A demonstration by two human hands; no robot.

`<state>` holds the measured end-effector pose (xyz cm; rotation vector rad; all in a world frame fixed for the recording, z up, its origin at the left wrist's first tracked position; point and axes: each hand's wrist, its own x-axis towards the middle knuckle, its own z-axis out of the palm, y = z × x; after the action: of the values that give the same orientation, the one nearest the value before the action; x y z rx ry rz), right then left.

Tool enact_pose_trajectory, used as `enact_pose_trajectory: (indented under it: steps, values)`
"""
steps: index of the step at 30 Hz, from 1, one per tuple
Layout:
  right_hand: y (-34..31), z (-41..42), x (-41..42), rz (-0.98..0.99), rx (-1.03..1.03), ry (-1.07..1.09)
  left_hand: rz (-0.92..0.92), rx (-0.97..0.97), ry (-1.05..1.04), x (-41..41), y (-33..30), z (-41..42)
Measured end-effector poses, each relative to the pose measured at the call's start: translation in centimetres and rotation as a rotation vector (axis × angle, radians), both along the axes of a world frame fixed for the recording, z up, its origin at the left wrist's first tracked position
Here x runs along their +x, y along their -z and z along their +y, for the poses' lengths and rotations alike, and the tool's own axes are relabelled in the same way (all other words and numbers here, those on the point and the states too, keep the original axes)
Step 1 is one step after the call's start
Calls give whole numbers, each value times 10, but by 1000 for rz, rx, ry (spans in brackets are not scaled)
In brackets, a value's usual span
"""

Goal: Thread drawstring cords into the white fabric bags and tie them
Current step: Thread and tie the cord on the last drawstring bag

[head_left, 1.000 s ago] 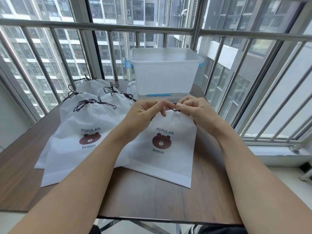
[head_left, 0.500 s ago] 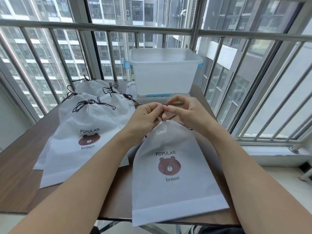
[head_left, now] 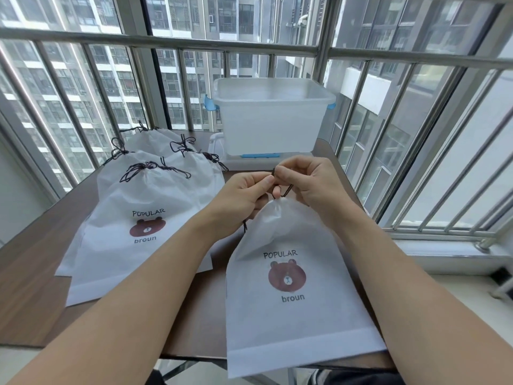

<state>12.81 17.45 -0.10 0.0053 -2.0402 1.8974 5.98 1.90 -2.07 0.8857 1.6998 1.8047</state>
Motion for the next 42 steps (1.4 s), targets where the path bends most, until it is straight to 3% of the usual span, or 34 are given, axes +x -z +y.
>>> enact_pose_trajectory:
  steps: [2,6,10,13,20,23,27,29,32,38,42]
  values:
    - [-1,-7,-4,-121,-187,-25,-52,46,-33,-2,1,2]
    - [2,-13,-9,-295,-242,-34,-159,103,-24,-5,2,0]
    - [7,-9,-15,-389,-560,-34,-129,96,-56,-7,1,1]
    - [9,-7,-16,-397,-774,-85,-76,83,-104,-8,1,2]
    - [15,-7,-19,-335,-874,-106,-213,193,-152,-7,0,4]
    - [18,-6,-24,-297,-898,-107,-126,180,-188,-6,0,5]
    - [21,-5,-25,-328,-793,-49,-61,106,-126,0,-3,-1]
    - [13,-5,-20,-319,-576,58,-52,80,-146,1,-4,-3]
    - [-2,-5,-10,-135,-173,177,-83,47,-175,1,-6,-4]
    - [0,-12,-7,123,279,-66,183,-81,-260,7,-3,-1]
    - [8,-6,-13,150,321,51,183,-133,-368,7,-4,2]
